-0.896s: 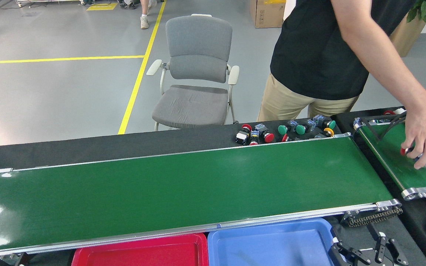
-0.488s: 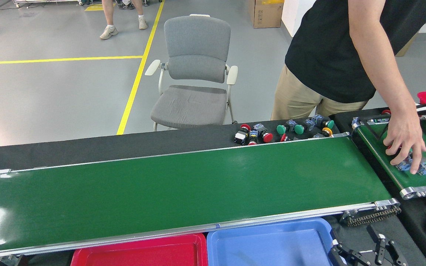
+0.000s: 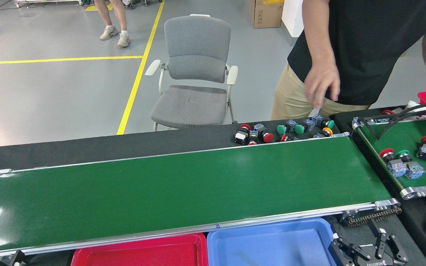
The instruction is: Pick switch part from conveyor to tray
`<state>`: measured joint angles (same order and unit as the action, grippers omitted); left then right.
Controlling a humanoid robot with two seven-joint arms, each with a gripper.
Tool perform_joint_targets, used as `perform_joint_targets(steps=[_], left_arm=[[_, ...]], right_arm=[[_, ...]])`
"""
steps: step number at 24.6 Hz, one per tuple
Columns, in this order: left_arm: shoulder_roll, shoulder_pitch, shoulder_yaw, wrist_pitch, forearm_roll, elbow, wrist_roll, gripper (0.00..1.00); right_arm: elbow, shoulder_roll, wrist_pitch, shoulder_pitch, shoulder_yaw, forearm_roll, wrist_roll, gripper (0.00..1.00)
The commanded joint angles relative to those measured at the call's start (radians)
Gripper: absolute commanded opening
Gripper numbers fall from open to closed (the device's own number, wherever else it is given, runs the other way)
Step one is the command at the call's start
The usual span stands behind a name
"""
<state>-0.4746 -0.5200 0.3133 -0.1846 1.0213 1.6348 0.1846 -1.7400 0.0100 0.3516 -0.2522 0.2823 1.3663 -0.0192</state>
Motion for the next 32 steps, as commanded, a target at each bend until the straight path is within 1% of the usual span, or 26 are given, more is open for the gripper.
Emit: perform_joint_targets(steps=[1,5,12,13,16,19,22,24,30,32], left_arm=[[-0.007,0.005,0.010,0.002,-0.003,0.007,0.007,1.00],[-0.009,0.005,0.007,0.002,-0.001,0.003,0.007,1.00],[-0.009,0.005,0.007,0.002,-0.001,0.002,0.007,1.00],[-0.009,0.005,0.004,0.002,-0.001,0.000,0.007,1.00],[-0.006,0.005,0.001,0.002,-0.001,-0.001,0.007,1.00],[-0.006,0.006,0.001,0.002,0.000,0.000,0.007,1.00],[-0.007,0.012,0.001,-0.004,0.002,-0.001,0.007,1.00],[-0.007,0.015,0.000,-0.006,0.003,-0.003,0.007,1.00],[-0.007,0.015,0.000,-0.006,0.003,-0.004,0.007,1.00],[-0.007,0.015,0.000,-0.006,0.003,-0.007,0.007,1.00]], right_arm=[[-0.007,-0.001,-0.008,0.014,0.000,-0.001,-0.005,0.99],[0.008,-0.002,-0.010,0.051,-0.002,0.000,-0.051,0.99],[0.030,-0.005,-0.014,0.062,-0.005,-0.001,-0.096,0.99],[0.045,-0.012,-0.020,0.073,-0.005,-0.001,-0.100,0.99],[0.105,-0.058,-0.042,0.131,-0.005,-0.001,-0.102,0.99],[0.143,-0.079,-0.060,0.185,-0.006,-0.001,-0.134,0.99],[0.189,-0.099,-0.051,0.214,-0.008,-0.003,-0.145,0.99],[0.211,-0.105,-0.049,0.231,-0.021,-0.004,-0.145,0.99],[0.284,-0.107,-0.049,0.320,-0.098,-0.009,-0.145,0.99],[0.293,-0.107,-0.049,0.330,-0.109,-0.009,-0.145,0.99]])
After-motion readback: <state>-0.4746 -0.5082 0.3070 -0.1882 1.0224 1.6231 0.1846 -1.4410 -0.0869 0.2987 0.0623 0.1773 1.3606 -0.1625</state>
